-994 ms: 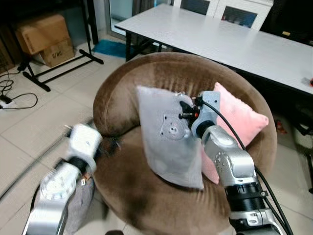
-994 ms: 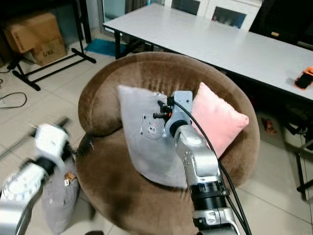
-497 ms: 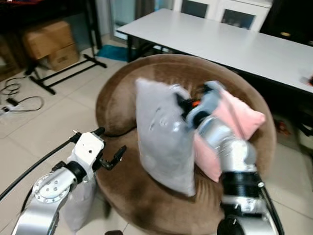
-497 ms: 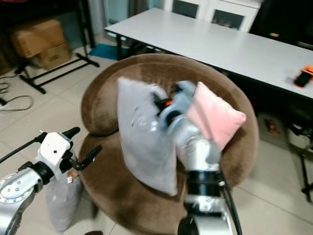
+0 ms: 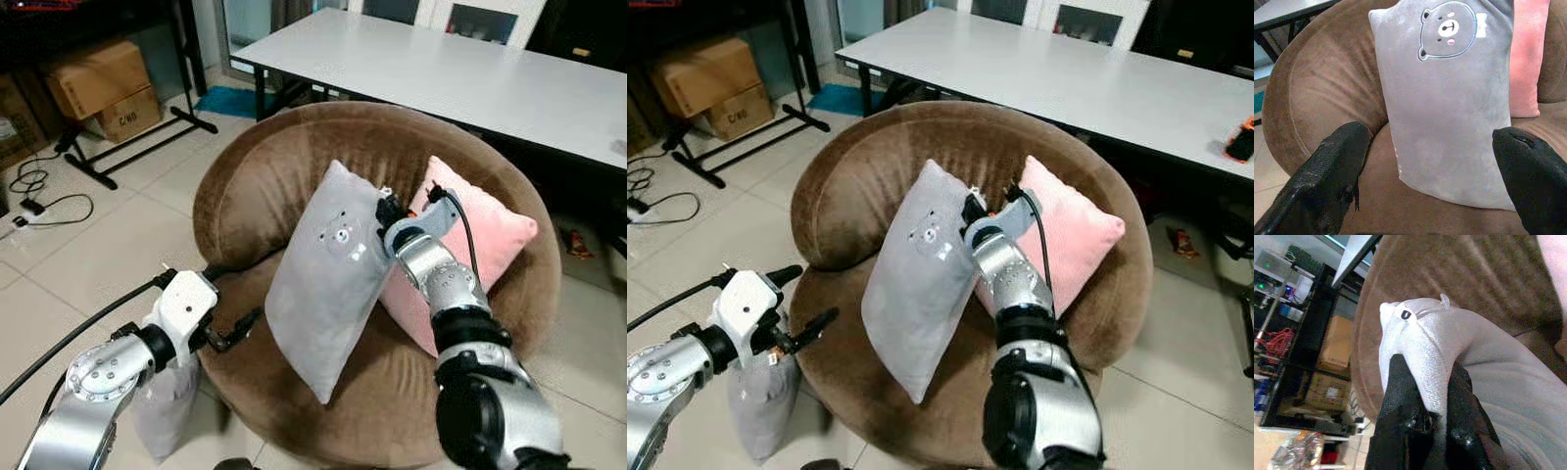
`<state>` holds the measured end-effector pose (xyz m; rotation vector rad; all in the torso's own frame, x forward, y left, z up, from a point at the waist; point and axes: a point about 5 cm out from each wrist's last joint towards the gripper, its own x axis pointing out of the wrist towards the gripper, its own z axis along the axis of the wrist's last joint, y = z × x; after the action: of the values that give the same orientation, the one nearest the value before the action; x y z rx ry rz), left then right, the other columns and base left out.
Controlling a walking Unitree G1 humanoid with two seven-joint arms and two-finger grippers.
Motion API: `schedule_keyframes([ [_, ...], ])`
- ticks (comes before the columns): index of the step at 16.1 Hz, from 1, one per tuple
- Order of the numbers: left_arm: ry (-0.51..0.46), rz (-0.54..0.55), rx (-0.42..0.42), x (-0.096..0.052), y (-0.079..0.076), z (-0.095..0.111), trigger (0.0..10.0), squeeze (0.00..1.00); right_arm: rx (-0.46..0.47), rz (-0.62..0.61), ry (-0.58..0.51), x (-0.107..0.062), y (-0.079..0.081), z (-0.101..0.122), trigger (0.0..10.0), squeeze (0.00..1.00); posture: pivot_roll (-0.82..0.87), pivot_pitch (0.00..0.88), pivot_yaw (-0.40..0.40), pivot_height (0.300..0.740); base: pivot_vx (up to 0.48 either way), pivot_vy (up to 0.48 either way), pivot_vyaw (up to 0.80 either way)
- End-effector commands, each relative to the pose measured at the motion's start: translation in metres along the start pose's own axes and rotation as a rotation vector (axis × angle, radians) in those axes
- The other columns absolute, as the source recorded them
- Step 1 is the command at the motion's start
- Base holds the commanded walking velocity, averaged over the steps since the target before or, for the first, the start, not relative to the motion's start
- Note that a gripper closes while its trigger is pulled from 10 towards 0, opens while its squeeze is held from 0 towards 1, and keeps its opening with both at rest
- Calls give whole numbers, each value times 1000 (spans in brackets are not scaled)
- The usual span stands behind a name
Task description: Move the pillow to the sofa from floor
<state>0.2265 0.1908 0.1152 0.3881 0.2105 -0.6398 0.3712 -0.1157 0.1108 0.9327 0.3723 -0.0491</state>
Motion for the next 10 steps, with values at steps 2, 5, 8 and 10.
schedule_keyframes([
  [2, -5, -20, 3, 2, 0, 4, 10000, 0, -71, -62, -68, 3, -16, 16, 10000, 0, 131, 0, -25, 740, 0, 0, 0],
  [5, -6, -24, 3, 2, 0, 4, 10000, 0, -28, -134, -138, 3, -33, 32, 10000, 0, 131, 0, -26, 740, 0, 0, 0],
  [8, -8, -29, 7, 4, 0, 5, 10000, 0, -31, -174, -210, 1, -45, 54, 10000, 0, 126, 0, -20, 740, 0, 0, 0],
  [10, -10, -30, 8, 5, 1, 5, 10000, 0, -46, -194, -213, -1, -51, 56, 10000, 0, 126, 0, -23, 740, 0, 0, 0],
])
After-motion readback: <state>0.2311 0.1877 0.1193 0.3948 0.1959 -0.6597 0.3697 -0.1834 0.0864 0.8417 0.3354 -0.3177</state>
